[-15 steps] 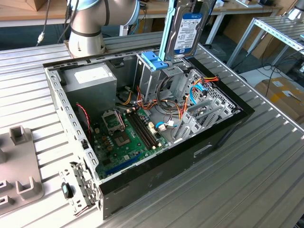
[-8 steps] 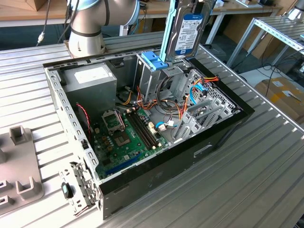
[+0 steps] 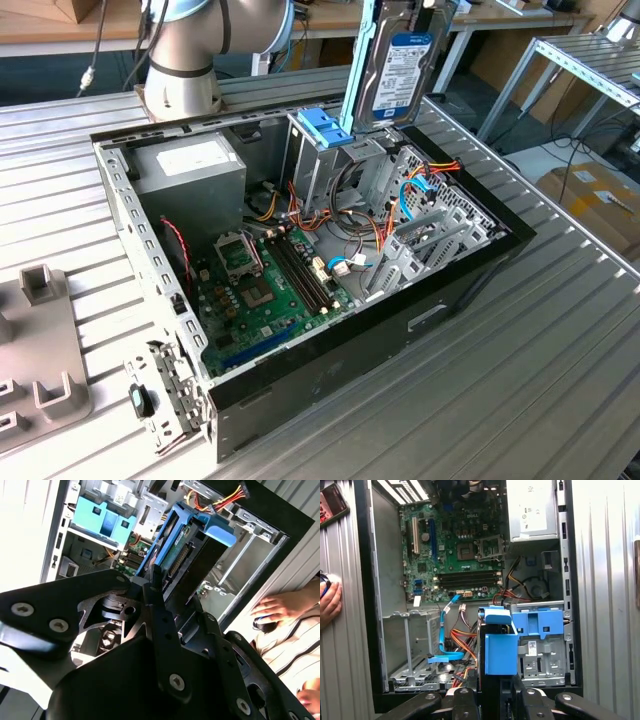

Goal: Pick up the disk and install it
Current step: 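Pick up the disk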

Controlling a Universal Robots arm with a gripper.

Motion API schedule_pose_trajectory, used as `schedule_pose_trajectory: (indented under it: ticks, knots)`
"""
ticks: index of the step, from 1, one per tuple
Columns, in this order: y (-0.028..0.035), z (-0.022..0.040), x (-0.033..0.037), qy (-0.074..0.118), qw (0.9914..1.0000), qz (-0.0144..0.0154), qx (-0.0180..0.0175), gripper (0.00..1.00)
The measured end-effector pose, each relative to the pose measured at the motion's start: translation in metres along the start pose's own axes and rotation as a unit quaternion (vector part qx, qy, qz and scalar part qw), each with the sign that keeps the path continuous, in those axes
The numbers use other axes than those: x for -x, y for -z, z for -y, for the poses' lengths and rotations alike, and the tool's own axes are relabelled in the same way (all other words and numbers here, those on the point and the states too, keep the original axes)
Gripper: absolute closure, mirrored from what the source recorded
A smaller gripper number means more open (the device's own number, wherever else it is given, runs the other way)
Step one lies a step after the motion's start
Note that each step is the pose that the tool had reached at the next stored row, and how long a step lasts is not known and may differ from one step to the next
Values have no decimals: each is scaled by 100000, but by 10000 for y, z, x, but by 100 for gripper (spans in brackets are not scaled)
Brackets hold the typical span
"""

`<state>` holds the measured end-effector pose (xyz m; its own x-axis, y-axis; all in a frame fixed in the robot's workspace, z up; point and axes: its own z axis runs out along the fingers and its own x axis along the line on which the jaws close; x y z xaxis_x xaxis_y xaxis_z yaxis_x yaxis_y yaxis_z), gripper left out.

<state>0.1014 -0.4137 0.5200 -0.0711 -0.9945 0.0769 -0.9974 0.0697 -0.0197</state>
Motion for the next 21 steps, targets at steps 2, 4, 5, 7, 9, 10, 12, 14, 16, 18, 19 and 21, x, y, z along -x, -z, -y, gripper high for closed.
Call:
schedule_pose_trajectory:
  ticks: [2, 4, 5, 7, 9, 10, 12, 14, 16, 18, 19, 21]
  knots:
    - [-2, 2, -22, -1, 100000, -34, -2, 65]
    - [-5, 4, -53, 1, 100000, -91, -8, 65]
    - [-7, 5, -60, 2, 100000, -99, -9, 65]
    - [-12, 6, -74, 1, 100000, -107, -10, 65]
    - [-24, 7, -87, 4, 100000, -120, -10, 65]
    - [-38, 8, -97, 2, 100000, -116, -9, 65]
    - [-57, 8, -106, 1, 100000, -118, -10, 65]
    - [-68, 9, -110, 0, 100000, -131, -10, 65]
    - [-70, 9, -111, 0, 100000, -116, -11, 65]
    - [-70, 9, -111, 3, 100000, -120, -10, 65]
    - [-70, 9, -111, 1, 100000, -119, -10, 65]
    - [-71, 9, -112, 1, 100000, -119, -10, 65]
